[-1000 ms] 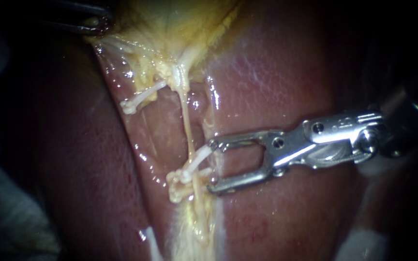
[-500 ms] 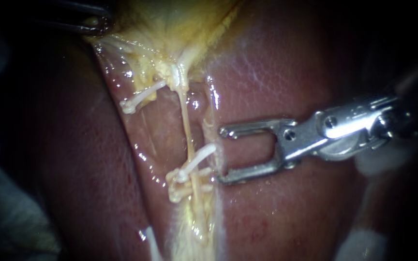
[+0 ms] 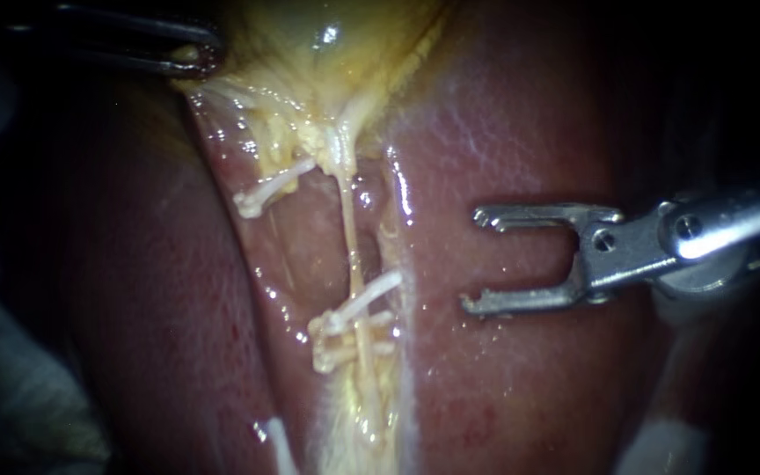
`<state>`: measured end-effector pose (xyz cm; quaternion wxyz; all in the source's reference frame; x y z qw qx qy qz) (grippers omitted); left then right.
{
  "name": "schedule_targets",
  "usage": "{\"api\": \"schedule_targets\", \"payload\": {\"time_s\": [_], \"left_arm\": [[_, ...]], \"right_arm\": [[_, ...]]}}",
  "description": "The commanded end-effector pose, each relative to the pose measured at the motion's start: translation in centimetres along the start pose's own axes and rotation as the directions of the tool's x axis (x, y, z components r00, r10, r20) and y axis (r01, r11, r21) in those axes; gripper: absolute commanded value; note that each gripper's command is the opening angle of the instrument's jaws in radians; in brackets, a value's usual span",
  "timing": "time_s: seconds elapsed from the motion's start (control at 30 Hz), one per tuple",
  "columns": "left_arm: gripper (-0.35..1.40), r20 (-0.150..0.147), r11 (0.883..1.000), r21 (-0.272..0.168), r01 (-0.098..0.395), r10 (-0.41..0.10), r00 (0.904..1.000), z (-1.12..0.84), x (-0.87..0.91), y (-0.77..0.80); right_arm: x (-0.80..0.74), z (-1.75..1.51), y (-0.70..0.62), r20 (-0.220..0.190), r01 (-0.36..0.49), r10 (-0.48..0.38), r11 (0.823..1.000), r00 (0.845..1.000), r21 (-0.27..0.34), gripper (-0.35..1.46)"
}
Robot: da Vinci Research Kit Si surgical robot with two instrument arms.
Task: Going back first clip right tube
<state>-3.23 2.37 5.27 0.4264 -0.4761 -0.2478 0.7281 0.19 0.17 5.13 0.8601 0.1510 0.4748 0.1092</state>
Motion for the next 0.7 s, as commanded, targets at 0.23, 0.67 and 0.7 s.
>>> {"api": "schedule_targets", "payload": {"time_s": [0.23, 0.67, 0.7], "left_arm": [[-0.35, 0.022, 1.0, -0.001, 0.009, -0.009, 0.9997, 0.3, -0.17, -0.08], [-0.35, 0.039, 1.0, -0.009, 0.016, -0.016, 0.9991, 0.48, -0.29, -0.18], [-0.35, 0.039, 1.0, -0.009, 0.016, -0.016, 0.9991, 0.48, -0.29, -0.18]], "right_arm": [[-0.05, 0.01, 0.04, -0.019, 0.012, -0.01, 0.995, 1.0, 0.101, 0.49], [-0.06, -0.01, 0.04, -0.021, 0.014, -0.012, 0.994, 1.0, 0.11, 0.49], [-0.06, -0.01, 0.04, -0.025, 0.014, -0.011, 0.994, 1.0, 0.112, 0.49]]}}
